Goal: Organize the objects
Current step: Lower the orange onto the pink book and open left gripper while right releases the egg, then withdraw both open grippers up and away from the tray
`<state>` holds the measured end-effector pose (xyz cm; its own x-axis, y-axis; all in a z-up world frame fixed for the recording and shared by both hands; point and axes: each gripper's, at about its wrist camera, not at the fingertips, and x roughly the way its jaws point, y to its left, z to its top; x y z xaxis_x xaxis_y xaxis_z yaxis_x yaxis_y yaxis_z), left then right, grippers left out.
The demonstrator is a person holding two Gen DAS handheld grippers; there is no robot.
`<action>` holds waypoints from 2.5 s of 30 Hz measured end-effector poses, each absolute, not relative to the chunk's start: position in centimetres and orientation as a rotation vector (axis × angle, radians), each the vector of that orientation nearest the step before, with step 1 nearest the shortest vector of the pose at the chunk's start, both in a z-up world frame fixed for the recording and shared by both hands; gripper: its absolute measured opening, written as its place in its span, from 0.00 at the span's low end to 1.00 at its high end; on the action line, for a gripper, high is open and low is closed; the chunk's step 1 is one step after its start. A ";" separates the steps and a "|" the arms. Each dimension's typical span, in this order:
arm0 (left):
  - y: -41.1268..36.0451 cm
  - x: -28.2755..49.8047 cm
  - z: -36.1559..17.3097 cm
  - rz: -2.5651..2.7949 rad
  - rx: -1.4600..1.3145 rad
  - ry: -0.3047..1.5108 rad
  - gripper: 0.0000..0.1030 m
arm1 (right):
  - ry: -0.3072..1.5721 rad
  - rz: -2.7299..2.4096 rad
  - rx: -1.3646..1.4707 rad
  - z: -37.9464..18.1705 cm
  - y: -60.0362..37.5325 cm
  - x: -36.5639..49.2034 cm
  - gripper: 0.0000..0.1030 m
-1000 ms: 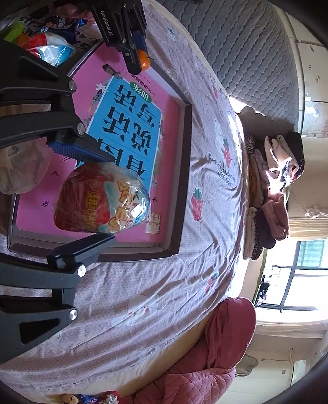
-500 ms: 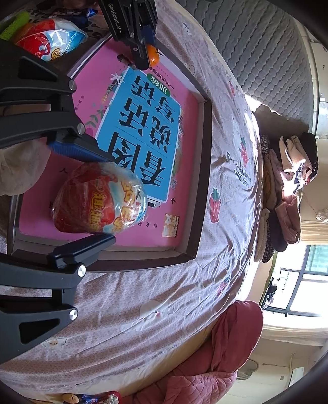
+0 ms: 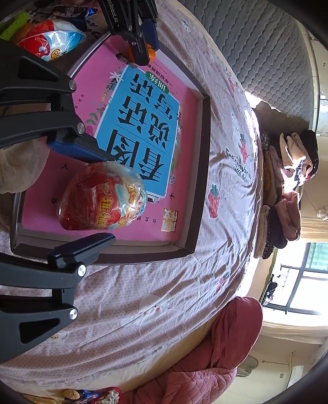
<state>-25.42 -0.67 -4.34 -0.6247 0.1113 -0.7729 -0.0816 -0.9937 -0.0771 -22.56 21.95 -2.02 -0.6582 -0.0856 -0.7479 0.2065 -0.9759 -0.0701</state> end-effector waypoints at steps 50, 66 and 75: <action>1.9 -15.6 5.3 2.845 -0.940 0.027 0.60 | 0.114 -2.784 0.806 8.4 20.8 -14.3 0.57; 1.4 -11.4 7.0 2.909 -0.845 0.057 0.64 | 0.102 -2.800 0.745 9.5 20.5 -11.1 0.57; 1.6 -8.8 6.6 2.939 -0.817 0.085 0.65 | 0.129 -2.807 0.712 10.0 19.7 -10.1 0.58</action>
<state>-8.83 1.57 6.64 -0.8528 0.0713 -0.5173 -0.1012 -0.9944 0.0298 -10.06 19.69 10.01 -0.8519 -0.2109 -0.4795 0.2539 -0.9669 -0.0258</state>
